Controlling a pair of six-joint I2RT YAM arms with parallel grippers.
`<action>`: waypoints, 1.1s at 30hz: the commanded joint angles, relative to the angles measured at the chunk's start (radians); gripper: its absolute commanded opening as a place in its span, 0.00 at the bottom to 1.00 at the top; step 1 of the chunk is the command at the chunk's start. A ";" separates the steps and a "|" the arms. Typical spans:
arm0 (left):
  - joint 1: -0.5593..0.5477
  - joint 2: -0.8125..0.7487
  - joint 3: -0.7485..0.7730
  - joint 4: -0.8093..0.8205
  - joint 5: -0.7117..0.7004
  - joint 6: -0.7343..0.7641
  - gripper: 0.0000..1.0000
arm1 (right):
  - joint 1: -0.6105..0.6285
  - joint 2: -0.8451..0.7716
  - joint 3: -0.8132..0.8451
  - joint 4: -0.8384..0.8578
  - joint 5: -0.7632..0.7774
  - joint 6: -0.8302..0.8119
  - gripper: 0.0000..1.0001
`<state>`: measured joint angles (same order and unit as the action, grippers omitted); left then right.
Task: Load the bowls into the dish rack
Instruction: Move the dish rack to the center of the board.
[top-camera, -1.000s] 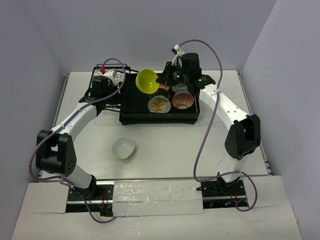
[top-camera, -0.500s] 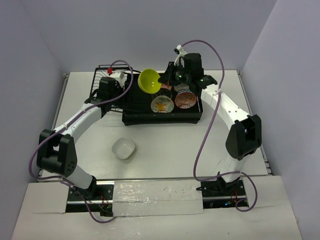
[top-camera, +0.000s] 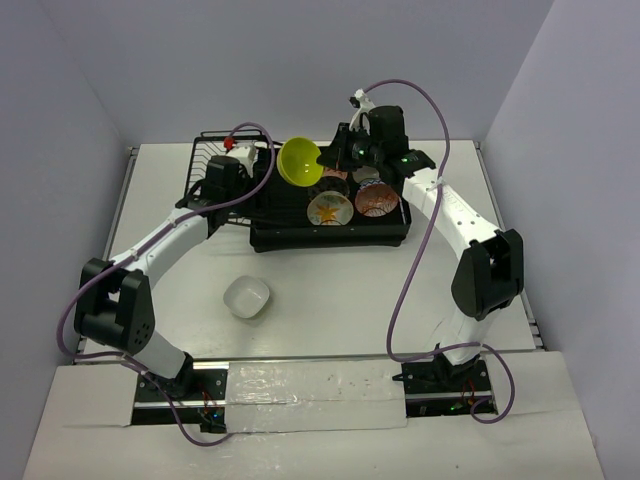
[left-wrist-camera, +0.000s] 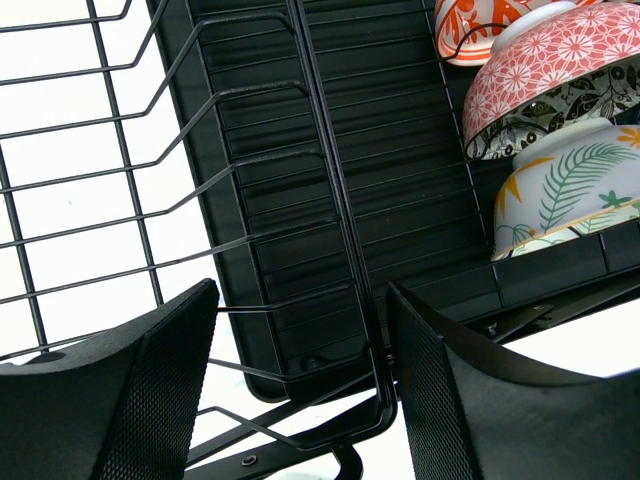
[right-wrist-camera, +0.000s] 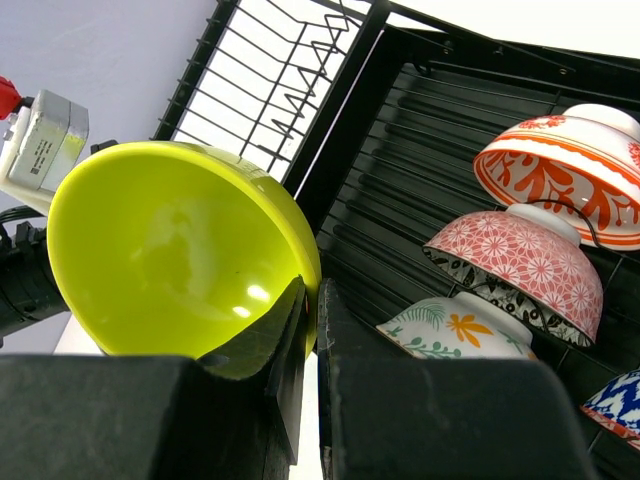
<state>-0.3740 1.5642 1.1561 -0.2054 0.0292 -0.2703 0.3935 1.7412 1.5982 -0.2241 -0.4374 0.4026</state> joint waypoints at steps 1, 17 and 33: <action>-0.088 0.011 -0.013 -0.017 0.241 -0.050 0.69 | -0.008 -0.051 0.005 0.080 -0.017 -0.001 0.00; -0.106 -0.007 -0.006 -0.032 0.192 -0.038 0.78 | -0.012 -0.045 0.011 0.071 -0.027 0.012 0.00; -0.066 -0.119 -0.029 -0.032 0.061 -0.052 0.99 | -0.001 -0.072 0.005 0.054 0.005 0.011 0.00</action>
<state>-0.4297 1.5108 1.1378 -0.2115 0.0387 -0.2832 0.3882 1.7409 1.5967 -0.2253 -0.4351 0.4034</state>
